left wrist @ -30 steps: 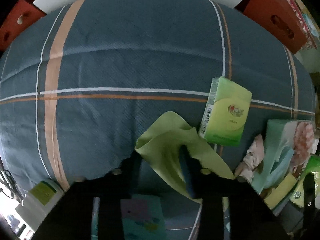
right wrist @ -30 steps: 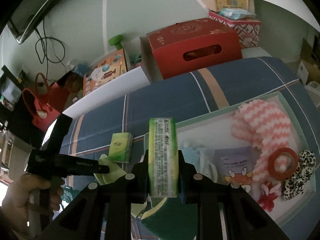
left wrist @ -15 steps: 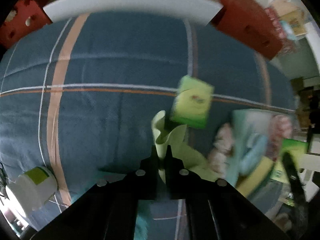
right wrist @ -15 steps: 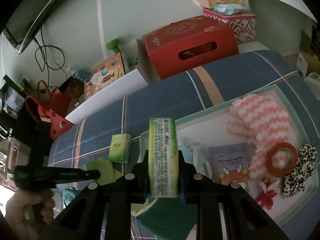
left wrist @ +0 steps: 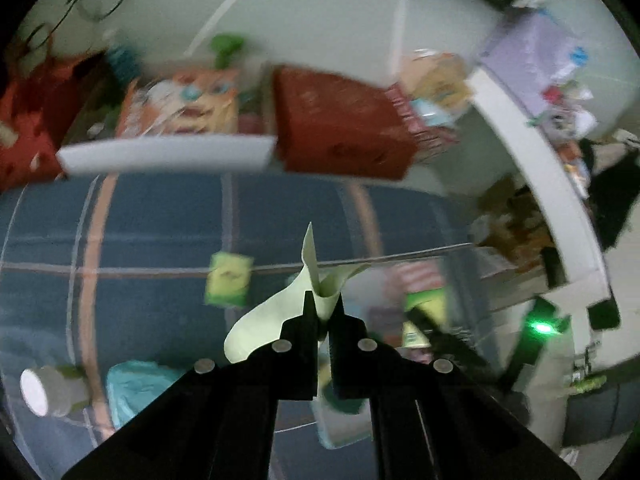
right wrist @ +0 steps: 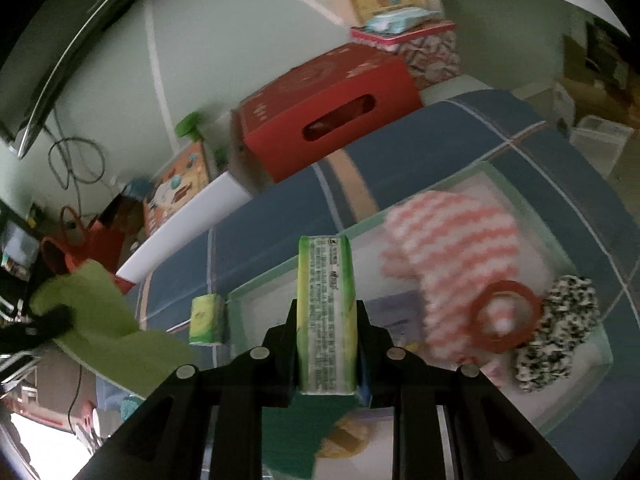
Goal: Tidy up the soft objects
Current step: 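Carry the packet and cloth into the white tray and open both tools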
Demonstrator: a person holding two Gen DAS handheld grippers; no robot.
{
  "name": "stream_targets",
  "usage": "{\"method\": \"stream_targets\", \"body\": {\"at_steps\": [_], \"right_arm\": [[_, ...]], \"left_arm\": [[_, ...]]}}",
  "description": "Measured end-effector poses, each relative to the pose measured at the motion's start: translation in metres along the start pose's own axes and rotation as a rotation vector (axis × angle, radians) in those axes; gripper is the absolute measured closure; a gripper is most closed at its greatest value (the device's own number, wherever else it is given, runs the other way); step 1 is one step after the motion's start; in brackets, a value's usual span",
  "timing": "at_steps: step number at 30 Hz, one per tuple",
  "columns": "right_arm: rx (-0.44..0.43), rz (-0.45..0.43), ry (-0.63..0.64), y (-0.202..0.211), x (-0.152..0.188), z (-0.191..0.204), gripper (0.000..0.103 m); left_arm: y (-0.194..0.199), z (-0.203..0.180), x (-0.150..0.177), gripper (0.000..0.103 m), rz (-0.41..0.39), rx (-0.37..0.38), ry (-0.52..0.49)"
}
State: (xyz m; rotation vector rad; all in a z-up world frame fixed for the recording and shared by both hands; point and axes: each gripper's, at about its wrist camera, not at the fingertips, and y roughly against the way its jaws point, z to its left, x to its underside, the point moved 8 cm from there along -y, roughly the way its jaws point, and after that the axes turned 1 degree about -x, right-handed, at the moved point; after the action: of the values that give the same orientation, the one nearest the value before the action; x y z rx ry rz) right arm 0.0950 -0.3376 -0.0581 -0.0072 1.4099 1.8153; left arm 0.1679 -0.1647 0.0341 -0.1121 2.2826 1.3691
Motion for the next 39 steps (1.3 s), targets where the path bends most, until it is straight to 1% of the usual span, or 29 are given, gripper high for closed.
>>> {"method": "stream_targets", "body": {"at_steps": [3,5,8,10,11,13,14,15,16,17,18,19,20,21,22,23,24,25,26,27,29,31,33,36,39], "right_arm": [[0.033,-0.004,-0.028,0.002,-0.002,-0.018,0.079],[0.057,-0.002,-0.049,0.003,-0.003,-0.031,0.079],[0.085,-0.001,-0.069,0.005,-0.004,-0.047,0.079],[0.111,-0.005,-0.080,0.008,-0.007,-0.058,0.079],[0.123,-0.008,-0.085,0.009,-0.008,-0.062,0.078],[0.163,-0.014,-0.096,0.012,-0.009,-0.071,0.077],[0.177,-0.013,-0.098,0.012,-0.009,-0.075,0.077],[0.192,-0.011,-0.099,0.012,-0.009,-0.079,0.077],[0.199,-0.009,-0.100,0.010,-0.009,-0.080,0.076],[0.207,-0.007,-0.103,0.009,-0.010,-0.083,0.075],[0.217,-0.005,-0.103,0.008,-0.010,-0.085,0.068],[0.224,-0.004,-0.099,0.008,-0.010,-0.086,0.056],[0.231,-0.005,-0.093,0.008,-0.011,-0.085,0.049],[0.233,-0.007,-0.088,0.009,-0.012,-0.084,0.042],[0.229,-0.011,-0.082,0.010,-0.013,-0.082,0.042],[0.225,-0.015,-0.076,0.010,-0.014,-0.080,0.042],[0.222,-0.018,-0.067,0.011,-0.014,-0.077,0.040],[0.220,-0.022,-0.053,0.011,-0.015,-0.073,0.034],[0.218,-0.024,-0.043,0.011,-0.016,-0.069,0.031],[0.215,-0.026,-0.035,0.011,-0.016,-0.065,0.028],[0.196,-0.031,-0.018,0.011,-0.017,-0.056,0.025],[0.183,-0.035,0.003,0.010,-0.017,-0.045,0.022],[0.178,-0.036,0.025,0.009,-0.018,-0.035,0.021],[0.120,-0.035,0.057,0.008,-0.017,-0.012,0.021],[0.044,-0.030,0.116,0.003,-0.014,0.022,0.021]], "left_arm": [[0.000,-0.035,0.001,0.099,-0.013,0.080,-0.046],[-0.012,-0.054,0.002,0.099,-0.021,0.128,-0.059],[-0.036,-0.076,0.005,0.099,-0.020,0.183,-0.080],[-0.055,-0.085,0.010,0.099,-0.008,0.188,-0.095],[-0.068,-0.085,0.013,0.099,0.008,0.168,-0.084],[-0.088,-0.082,0.018,0.088,0.054,0.146,-0.053],[-0.101,-0.074,0.023,0.068,0.093,0.110,-0.029],[-0.109,-0.068,0.026,0.059,0.118,0.077,-0.010],[-0.113,-0.062,0.029,0.054,0.130,0.065,0.001],[-0.115,-0.057,0.032,0.054,0.137,0.069,0.010],[-0.115,-0.053,0.033,0.053,0.139,0.067,0.016],[-0.114,-0.046,0.033,0.049,0.137,0.046,0.022],[-0.112,-0.041,0.033,0.042,0.130,0.020,0.018],[-0.109,-0.035,0.032,0.040,0.121,-0.009,0.011],[-0.105,-0.028,0.030,0.037,0.112,-0.045,0.002],[-0.100,-0.019,0.028,0.037,0.104,-0.098,-0.007],[-0.097,-0.010,0.027,0.036,0.101,-0.137,-0.009],[-0.093,-0.001,0.025,0.030,0.096,-0.174,-0.009],[-0.087,0.013,0.023,0.021,0.090,-0.218,-0.002],[-0.081,0.025,0.021,0.017,0.080,-0.250,0.008],[-0.068,0.048,0.019,0.017,0.059,-0.302,0.030],[-0.059,0.068,0.016,0.014,0.047,-0.341,0.057],[-0.053,0.087,0.010,0.010,0.039,-0.382,0.082],[-0.047,0.114,0.008,0.010,0.057,-0.425,0.116],[-0.044,0.136,0.006,0.010,0.068,-0.445,0.157]]}}
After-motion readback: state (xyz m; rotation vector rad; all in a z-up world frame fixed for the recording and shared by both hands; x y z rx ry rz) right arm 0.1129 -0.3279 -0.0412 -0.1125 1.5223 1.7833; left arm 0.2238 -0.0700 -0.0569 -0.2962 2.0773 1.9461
